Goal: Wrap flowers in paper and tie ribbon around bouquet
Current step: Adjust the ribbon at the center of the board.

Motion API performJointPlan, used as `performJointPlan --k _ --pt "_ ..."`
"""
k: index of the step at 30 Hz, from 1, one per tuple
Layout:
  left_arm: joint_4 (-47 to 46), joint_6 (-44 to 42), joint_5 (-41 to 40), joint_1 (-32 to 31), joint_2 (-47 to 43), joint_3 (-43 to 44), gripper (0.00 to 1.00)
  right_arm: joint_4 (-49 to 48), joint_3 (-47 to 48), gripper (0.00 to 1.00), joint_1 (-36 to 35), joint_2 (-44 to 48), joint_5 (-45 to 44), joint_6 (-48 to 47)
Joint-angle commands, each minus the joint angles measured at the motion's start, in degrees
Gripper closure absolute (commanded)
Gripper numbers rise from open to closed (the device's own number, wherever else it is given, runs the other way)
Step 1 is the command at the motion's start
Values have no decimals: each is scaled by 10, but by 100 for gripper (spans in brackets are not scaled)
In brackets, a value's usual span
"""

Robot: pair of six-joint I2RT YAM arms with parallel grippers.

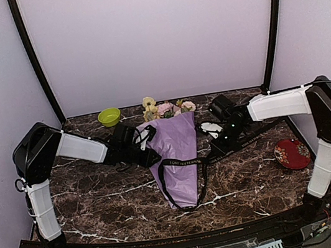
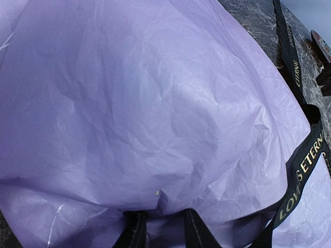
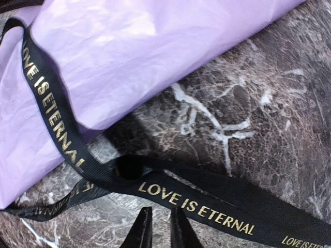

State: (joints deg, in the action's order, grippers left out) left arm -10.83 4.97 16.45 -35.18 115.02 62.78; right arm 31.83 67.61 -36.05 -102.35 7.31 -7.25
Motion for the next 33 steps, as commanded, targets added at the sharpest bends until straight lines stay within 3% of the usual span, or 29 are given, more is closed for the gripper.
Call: performJointPlan --k 1,8,18,21,27,33 --pt "115 -6 -48 14 24 -31 73 -11 -31 82 -27 20 12 -7" --pt "117 -5 -46 15 25 -32 73 -46 -11 48 -56 24 22 -2" --pt "120 -6 -39 14 25 -31 73 -45 52 45 -62 -51 -10 -19" --pt "119 -5 -45 14 25 -34 73 -31 65 49 -62 -69 32 -26" --pt "121 -8 -43 14 25 -31 73 -7 68 100 -58 -74 16 -15" --pt "126 -12 -44 14 25 -30 73 -10 71 100 10 35 -12 27"
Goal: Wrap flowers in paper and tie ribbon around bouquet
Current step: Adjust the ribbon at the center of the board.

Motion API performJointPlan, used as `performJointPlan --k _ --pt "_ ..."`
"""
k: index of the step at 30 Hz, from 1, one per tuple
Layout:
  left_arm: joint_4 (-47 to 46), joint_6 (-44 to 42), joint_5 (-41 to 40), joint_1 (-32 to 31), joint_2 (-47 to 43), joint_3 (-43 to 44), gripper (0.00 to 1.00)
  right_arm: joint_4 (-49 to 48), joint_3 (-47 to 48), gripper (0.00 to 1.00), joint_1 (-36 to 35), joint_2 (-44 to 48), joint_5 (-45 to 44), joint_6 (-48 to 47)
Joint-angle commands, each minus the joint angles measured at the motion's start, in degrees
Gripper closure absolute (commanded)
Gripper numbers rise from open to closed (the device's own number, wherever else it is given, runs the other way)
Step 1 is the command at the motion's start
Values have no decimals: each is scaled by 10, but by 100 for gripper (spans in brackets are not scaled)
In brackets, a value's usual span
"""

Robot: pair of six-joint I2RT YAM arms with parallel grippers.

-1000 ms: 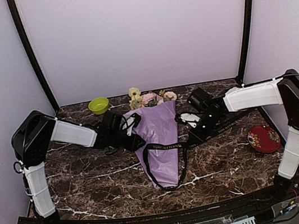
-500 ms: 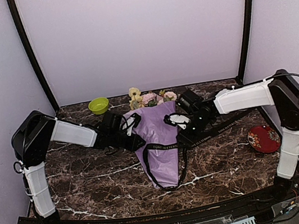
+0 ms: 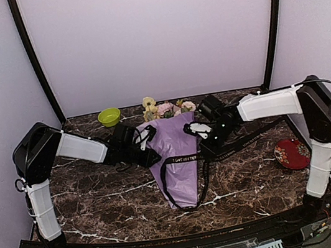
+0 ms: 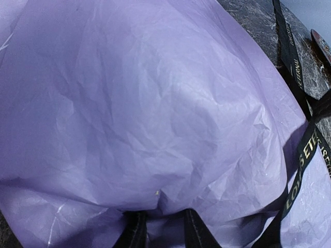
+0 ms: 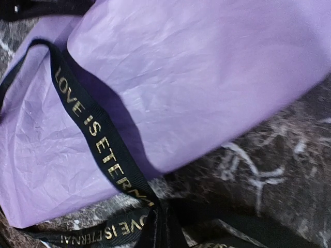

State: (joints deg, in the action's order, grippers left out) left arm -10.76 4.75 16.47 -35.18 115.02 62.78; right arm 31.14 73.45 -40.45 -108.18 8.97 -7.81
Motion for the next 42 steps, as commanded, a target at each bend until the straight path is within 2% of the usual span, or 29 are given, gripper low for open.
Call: performJointPlan --k 1,4,7,8,11,15,18,22,26,33,40,41,42 --pt "125 -10 -47 14 26 -30 73 -2 20 100 92 118 -49 50" --pt "126 -11 -45 15 26 -27 73 -7 65 100 225 193 -104 134" --pt "125 -14 -42 15 26 -24 73 -56 89 100 385 267 -55 256" --pt "125 -15 -43 15 26 -24 73 -90 87 100 414 294 -48 279" --pt "124 -14 -45 15 26 -23 73 -131 82 100 427 353 -119 294" --pt "119 -15 -43 15 29 -24 73 -117 71 100 422 364 -110 301" --pt "122 -16 -43 15 31 -21 73 -72 52 100 393 342 -89 296" --pt "124 -19 -45 15 31 -21 73 -19 18 100 317 304 -50 291" --pt "125 -19 -44 15 31 -20 73 47 15 100 237 247 54 283" --pt "122 -19 -45 16 31 -21 73 1 -23 100 88 183 332 296" --pt "124 -18 -43 16 31 -18 73 -40 -17 100 -35 82 385 299" --pt "125 -19 -45 16 31 -18 73 -38 -10 95 -47 70 390 295" --pt "126 -19 -46 16 31 -17 73 -27 -1 86 -58 59 386 283"
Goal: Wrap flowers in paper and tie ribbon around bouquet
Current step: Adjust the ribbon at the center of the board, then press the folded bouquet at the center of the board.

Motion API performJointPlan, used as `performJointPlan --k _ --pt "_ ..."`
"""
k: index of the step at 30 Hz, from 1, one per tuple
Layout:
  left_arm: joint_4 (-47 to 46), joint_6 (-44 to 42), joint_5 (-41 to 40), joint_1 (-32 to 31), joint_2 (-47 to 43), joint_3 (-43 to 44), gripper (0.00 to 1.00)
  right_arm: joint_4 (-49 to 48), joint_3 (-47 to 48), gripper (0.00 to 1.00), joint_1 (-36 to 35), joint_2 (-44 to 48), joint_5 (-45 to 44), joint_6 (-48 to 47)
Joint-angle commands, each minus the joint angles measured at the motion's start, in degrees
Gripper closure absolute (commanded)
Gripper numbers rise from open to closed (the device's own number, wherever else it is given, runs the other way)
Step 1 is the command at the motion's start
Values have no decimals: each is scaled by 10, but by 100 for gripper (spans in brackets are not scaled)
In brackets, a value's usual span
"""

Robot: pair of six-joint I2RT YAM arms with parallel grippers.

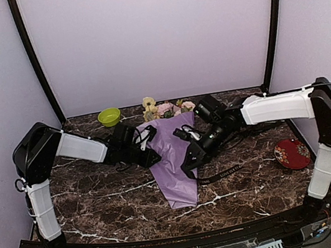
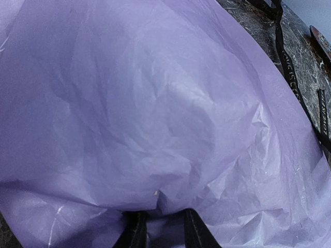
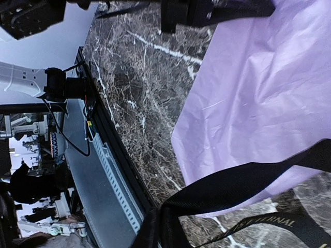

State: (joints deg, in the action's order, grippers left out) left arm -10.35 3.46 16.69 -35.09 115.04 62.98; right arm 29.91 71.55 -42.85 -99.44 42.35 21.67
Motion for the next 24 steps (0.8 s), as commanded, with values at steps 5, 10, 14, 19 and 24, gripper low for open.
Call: performJointPlan --k 5,10,14,19,24 --pt "124 -7 -49 15 31 -22 73 48 53 54 -38 -33 -21 -66" --pt "121 -7 -48 15 31 -24 74 45 46 36 21 -2 -92 -61" --pt "121 -6 -47 15 31 -22 73 -35 7 32 87 -18 -153 4" --pt "124 -5 -47 15 31 -23 73 -153 -18 25 122 -85 -112 62" --pt "116 -4 -46 15 31 -32 73 -224 -19 20 113 -148 -77 88"
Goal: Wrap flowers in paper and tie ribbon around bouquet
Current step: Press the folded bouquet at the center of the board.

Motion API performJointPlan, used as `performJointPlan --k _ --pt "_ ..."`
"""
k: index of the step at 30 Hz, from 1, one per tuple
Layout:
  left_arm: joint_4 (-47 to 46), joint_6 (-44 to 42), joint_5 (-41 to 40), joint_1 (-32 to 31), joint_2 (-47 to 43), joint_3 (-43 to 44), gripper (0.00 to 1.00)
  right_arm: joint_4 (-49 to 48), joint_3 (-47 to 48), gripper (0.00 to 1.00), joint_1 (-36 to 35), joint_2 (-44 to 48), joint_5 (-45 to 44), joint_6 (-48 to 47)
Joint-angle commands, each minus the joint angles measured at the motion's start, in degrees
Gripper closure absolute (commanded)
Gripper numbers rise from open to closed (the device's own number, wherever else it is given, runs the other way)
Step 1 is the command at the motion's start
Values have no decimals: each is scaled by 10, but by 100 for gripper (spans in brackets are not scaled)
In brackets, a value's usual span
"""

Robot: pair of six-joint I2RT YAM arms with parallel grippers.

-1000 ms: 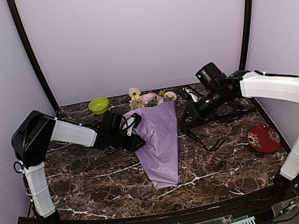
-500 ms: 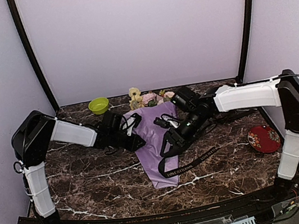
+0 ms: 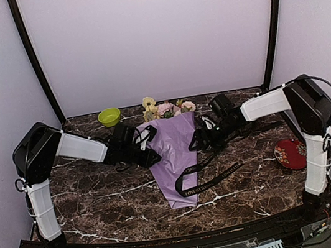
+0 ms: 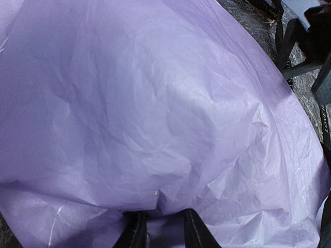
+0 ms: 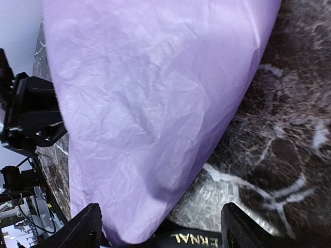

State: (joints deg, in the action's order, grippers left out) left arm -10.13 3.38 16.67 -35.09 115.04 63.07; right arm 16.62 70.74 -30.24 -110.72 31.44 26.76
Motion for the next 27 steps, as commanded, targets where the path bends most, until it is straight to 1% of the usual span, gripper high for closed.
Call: performJointPlan --k 1,8,11,14,16,18,20,21,24,26,27 --pt "113 -1 -45 15 32 -33 73 -103 -12 21 -16 -46 39 43" --pt "111 -2 -43 16 34 -33 73 -204 -15 23 -50 -97 104 99" --pt "111 -2 -42 16 36 -33 74 -252 -28 27 -55 -102 114 131" --pt "108 1 -41 16 38 -35 74 -317 -62 46 -56 -98 105 174" --pt "108 1 -41 16 38 -36 73 -348 -77 64 -56 -97 104 197" --pt "112 1 -42 17 36 -34 74 -365 -84 82 -57 -95 106 209" --pt "117 1 -41 17 33 -30 74 -370 -89 95 -58 -92 104 213" --pt "119 0 -40 18 28 -29 74 -369 -90 100 -58 -89 101 214" --pt "108 -5 -27 18 -5 -32 74 -357 -96 100 -58 -77 84 210" --pt "89 -10 -10 17 -39 -44 72 -348 -98 100 -58 -69 77 205" --pt "79 -16 3 16 -58 -49 70 -345 -100 100 -58 -65 73 203"
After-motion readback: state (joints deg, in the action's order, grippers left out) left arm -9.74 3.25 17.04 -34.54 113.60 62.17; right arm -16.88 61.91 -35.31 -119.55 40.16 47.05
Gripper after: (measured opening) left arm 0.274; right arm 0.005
